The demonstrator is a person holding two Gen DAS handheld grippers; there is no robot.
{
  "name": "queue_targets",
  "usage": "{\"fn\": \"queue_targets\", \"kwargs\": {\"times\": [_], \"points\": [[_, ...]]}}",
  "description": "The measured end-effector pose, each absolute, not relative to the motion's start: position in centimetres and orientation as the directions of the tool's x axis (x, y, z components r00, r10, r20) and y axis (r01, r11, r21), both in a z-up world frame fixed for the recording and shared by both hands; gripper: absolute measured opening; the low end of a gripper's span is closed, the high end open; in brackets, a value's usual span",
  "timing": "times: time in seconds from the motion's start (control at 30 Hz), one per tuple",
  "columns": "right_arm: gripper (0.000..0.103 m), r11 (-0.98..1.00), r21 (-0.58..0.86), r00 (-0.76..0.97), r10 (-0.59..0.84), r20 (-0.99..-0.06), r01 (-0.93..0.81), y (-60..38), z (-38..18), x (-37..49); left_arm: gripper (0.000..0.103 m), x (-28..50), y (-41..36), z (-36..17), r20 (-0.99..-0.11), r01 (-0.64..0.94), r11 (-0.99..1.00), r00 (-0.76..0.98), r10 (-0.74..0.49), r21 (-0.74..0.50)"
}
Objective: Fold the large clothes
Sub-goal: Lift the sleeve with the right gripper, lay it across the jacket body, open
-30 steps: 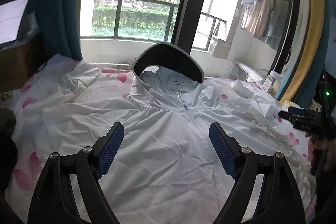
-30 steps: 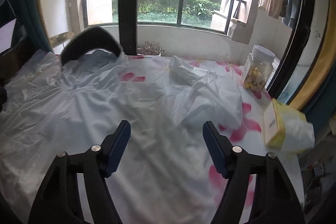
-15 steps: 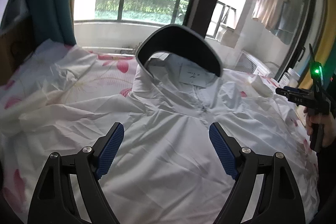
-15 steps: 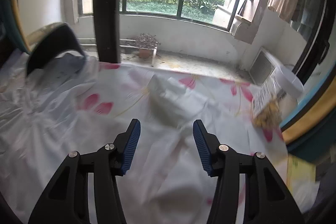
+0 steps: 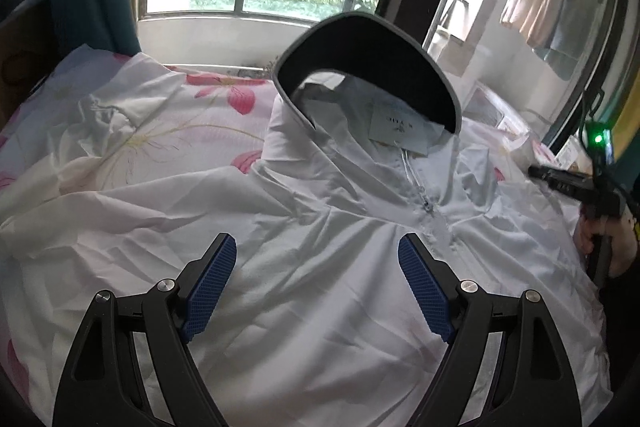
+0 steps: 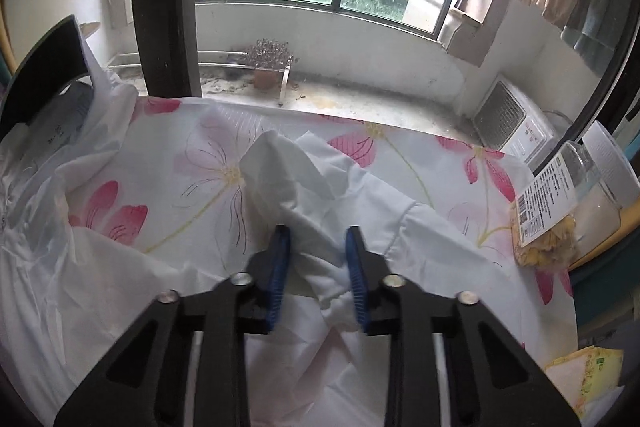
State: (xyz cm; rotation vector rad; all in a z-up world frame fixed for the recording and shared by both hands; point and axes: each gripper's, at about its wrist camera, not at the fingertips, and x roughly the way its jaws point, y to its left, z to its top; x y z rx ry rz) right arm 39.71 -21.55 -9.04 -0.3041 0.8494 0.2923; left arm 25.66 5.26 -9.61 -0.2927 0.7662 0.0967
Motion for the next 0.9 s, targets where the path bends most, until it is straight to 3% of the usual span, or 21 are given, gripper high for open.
{"fn": "queue_targets", "kwargs": {"times": [0.03,0.13,0.5,0.9], "points": [[0.006,0.919,-0.150,0.635,0.129,-0.762,-0.366,-21.7,-8.7,39.5,0.086,25.8,5.2,-9.7,-0.701,-0.192,0.955,0.713,-0.022,-0.225],[0.002,0.925,-0.134,0.643,0.139,-0.753,-0.356,-21.9,-8.1,39.2,0.086,25.8,5.4,-10.0,-0.710,-0.193,0.952,0.704,-0.034,-0.237],[0.002,0.956,-0.031,0.751,0.210,-0.626,-0.293,-23.9,-1.9,37.5,0.086,24.7,5.7,-8.8,-0.695,-0.255,0.956,0.714,0.085,-0.146],[0.002,0.934,-0.014,0.855,0.320,-0.408,-0.356,-20.6,8.7,29.7,0.086,16.8,9.1,-1.7,-0.595,-0.318,0.939,0.783,0.181,-0.133]]}}
